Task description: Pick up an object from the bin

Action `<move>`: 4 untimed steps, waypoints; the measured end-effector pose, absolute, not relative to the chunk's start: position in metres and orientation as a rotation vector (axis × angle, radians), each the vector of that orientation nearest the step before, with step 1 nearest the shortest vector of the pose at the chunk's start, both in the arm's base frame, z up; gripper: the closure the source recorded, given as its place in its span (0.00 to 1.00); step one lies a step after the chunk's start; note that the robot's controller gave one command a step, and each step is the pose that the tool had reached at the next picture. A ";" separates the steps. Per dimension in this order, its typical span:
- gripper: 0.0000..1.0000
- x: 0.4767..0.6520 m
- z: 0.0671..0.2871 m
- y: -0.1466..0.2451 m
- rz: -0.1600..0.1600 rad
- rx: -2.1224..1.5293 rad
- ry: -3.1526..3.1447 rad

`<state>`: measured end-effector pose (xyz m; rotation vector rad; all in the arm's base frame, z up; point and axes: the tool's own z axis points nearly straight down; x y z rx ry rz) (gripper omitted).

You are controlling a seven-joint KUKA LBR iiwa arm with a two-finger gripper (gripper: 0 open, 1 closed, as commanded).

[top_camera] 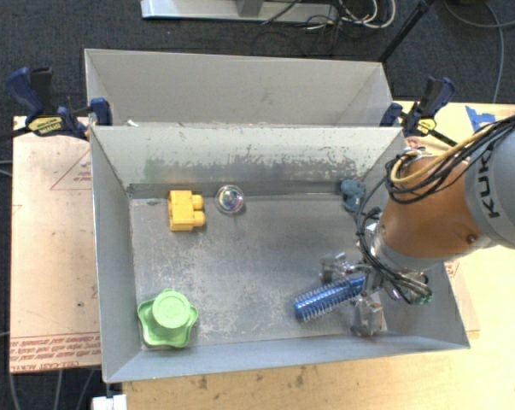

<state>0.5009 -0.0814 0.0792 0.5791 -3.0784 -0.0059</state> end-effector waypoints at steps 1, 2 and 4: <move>1.00 0.505 0.082 -0.081 -0.002 0.585 -3.087; 1.00 0.551 0.070 -0.061 -0.001 1.460 -2.786; 1.00 0.526 0.242 -0.072 0.007 2.214 -2.241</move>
Offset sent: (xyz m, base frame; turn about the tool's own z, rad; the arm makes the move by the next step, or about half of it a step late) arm 0.0000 0.0000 0.0000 0.0000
